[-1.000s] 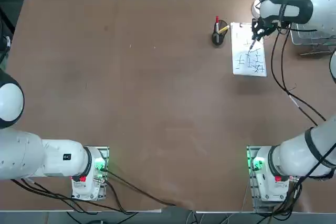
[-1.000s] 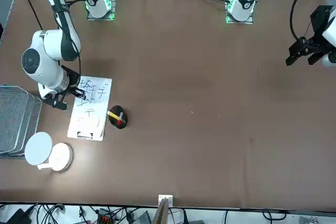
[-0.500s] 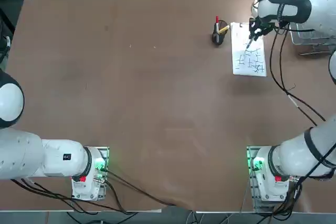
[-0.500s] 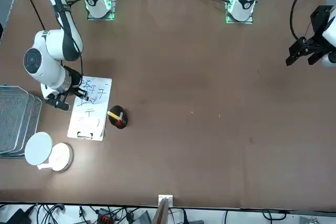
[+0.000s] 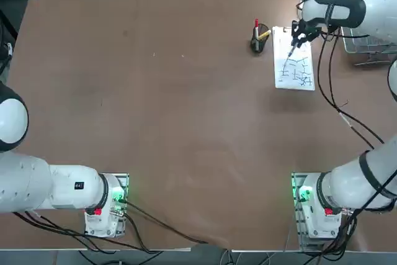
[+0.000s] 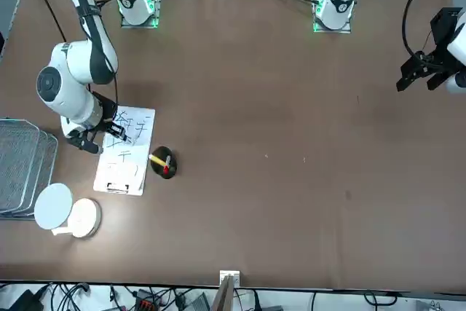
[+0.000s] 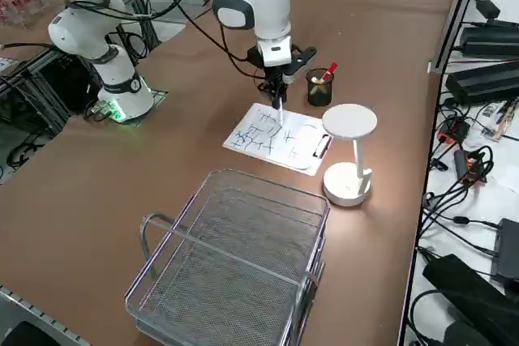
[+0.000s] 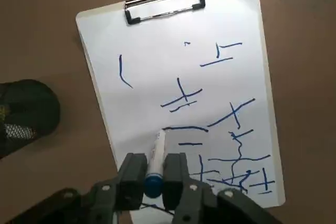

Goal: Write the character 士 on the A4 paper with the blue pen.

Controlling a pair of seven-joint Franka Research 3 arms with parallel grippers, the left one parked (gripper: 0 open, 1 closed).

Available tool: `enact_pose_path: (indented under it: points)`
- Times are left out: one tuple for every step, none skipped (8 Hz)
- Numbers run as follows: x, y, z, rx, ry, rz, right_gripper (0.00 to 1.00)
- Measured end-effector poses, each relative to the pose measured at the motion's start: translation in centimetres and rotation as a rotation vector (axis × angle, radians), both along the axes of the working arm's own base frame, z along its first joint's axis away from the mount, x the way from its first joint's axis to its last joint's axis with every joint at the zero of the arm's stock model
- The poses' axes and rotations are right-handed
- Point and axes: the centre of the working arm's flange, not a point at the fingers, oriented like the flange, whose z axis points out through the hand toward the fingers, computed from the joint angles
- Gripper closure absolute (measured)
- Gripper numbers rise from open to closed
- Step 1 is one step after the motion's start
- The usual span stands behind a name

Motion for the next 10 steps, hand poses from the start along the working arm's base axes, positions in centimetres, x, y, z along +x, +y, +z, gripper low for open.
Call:
enact_pose_path:
  points:
    - [0.0, 0.2, 0.0, 0.001, 0.0, 0.003, 0.79]
    - [0.0, 0.2, 0.1, 0.0, 0.0, 0.006, 0.79]
    - [0.0, 0.2, 0.4, -0.006, 0.0, 0.022, 0.79]
    - [-0.1, 0.1, 0.9, -0.014, 0.004, 0.054, 0.79]
    - [-0.2, 0.1, 1.4, -0.026, 0.007, 0.086, 0.79]
    - [-0.2, 0.0, 2.0, -0.039, 0.005, 0.125, 0.79]
    - [-0.3, -0.3, 2.3, -0.054, 0.004, 0.184, 0.79]
    - [-0.3, -0.6, 2.3, -0.072, 0.005, 0.261, 0.79]
    - [-0.3, -1.0, 2.3, -0.09, 0.008, 0.338, 0.79]
    - [-0.2, -1.4, 2.2, -0.111, 0.012, 0.417, 0.79]
